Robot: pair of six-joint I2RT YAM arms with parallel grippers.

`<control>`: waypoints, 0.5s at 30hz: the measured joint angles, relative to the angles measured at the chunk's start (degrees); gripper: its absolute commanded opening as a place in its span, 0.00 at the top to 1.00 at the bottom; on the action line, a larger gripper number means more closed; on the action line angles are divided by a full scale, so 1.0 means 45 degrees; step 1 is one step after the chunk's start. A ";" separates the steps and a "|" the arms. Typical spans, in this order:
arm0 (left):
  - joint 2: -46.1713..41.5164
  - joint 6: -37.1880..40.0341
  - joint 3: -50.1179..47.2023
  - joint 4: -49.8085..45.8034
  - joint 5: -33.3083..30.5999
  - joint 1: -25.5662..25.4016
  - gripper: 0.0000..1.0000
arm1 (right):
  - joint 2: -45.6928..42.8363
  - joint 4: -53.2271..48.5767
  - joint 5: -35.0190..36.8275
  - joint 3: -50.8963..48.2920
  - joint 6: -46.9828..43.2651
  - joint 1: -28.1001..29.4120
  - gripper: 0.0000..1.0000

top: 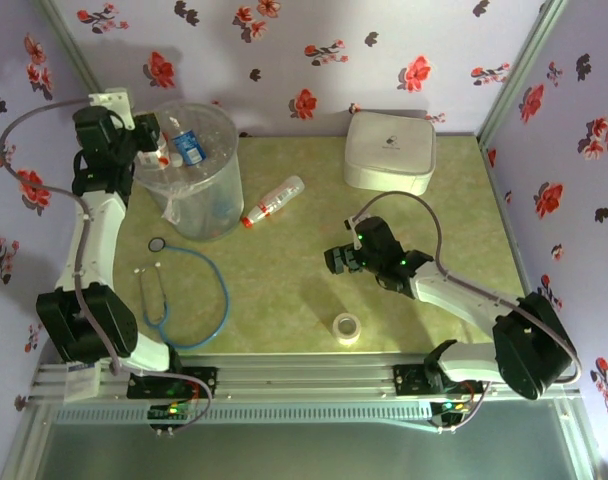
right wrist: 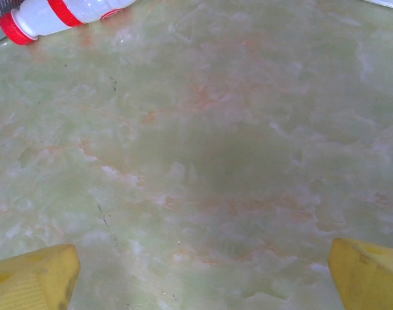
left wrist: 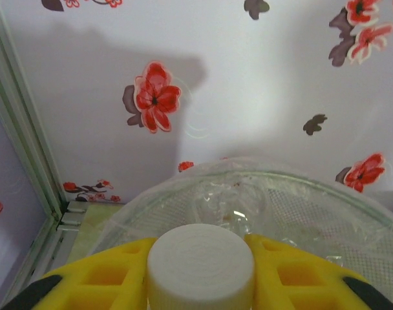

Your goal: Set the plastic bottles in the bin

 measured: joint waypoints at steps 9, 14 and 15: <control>0.0005 0.1035 0.0019 -0.0403 -0.0165 -0.0427 0.92 | 0.0272 0.0005 -0.0039 0.0141 0.0005 0.0073 0.01; -0.0005 0.1078 -0.0573 0.0146 -0.0364 -0.0695 0.92 | 0.0486 0.0005 -0.0039 0.0165 0.0010 0.0175 0.01; 0.0000 0.1078 -0.0680 0.0248 -0.0393 -0.0733 0.91 | 0.0534 0.0000 -0.0039 0.0189 0.0015 0.0189 0.01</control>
